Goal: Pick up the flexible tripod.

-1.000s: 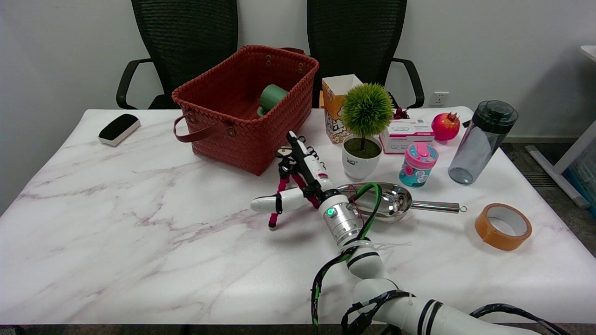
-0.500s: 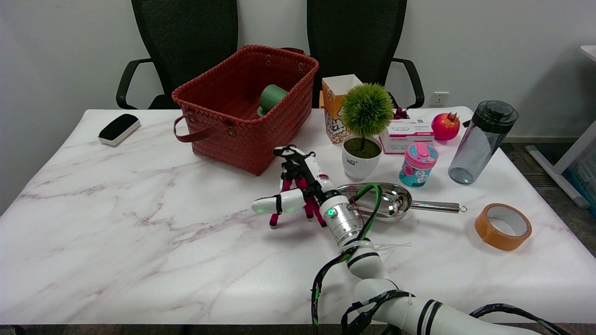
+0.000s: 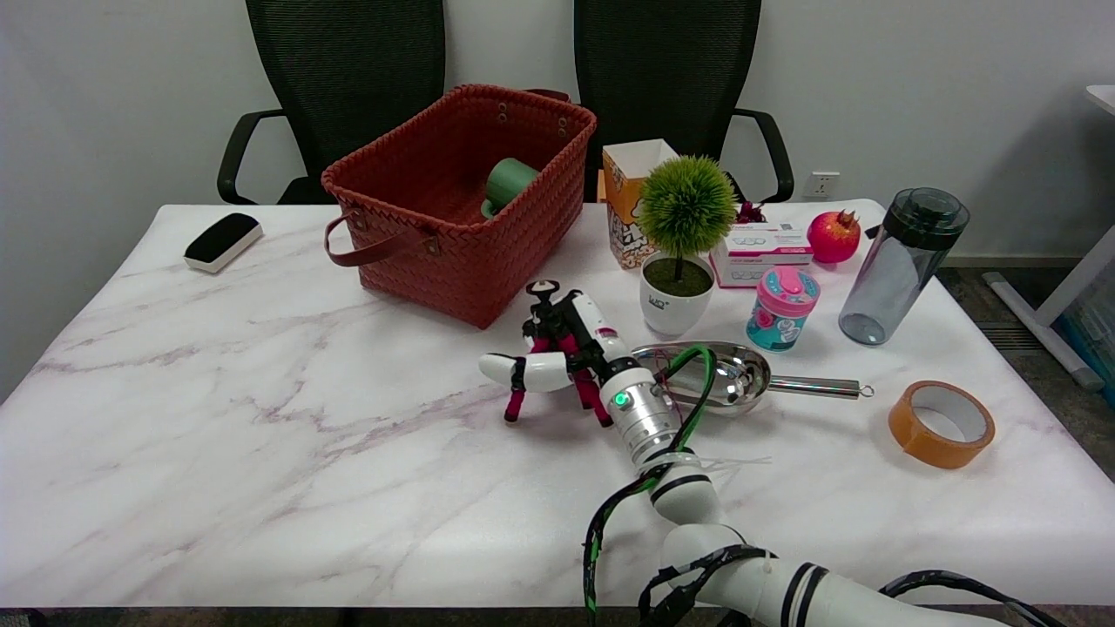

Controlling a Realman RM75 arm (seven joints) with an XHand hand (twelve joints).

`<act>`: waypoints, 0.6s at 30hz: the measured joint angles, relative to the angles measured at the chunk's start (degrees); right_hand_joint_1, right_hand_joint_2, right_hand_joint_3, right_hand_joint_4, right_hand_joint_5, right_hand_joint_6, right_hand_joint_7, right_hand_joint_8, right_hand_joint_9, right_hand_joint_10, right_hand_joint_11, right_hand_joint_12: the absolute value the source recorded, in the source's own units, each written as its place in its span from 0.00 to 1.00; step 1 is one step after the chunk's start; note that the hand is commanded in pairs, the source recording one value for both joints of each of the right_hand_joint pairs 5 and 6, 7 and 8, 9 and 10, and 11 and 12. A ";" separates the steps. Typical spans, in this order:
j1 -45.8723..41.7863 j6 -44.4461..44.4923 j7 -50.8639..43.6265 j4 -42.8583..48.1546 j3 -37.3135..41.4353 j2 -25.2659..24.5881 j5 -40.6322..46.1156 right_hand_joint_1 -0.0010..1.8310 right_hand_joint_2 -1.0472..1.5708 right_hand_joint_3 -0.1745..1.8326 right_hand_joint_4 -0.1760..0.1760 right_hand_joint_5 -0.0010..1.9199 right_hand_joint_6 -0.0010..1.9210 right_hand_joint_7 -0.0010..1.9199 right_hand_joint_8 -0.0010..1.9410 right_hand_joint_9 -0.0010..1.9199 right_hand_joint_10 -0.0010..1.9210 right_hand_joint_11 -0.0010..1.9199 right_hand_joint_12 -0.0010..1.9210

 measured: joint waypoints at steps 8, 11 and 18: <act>-0.19 1.46 0.07 -0.03 -0.13 -0.08 -0.22 0.62 0.47 0.44 0.50 0.98 0.98 1.00 0.99 1.00 1.00 1.00 1.00; -0.24 2.08 0.07 -0.09 -0.21 -0.08 -0.27 0.63 0.47 0.44 0.50 0.98 0.98 1.00 0.99 1.00 1.00 1.00 1.00; -0.34 3.89 -0.01 0.41 -0.67 -0.10 -0.84 0.64 0.49 0.48 0.50 0.97 0.97 1.00 0.99 0.96 0.96 1.00 1.00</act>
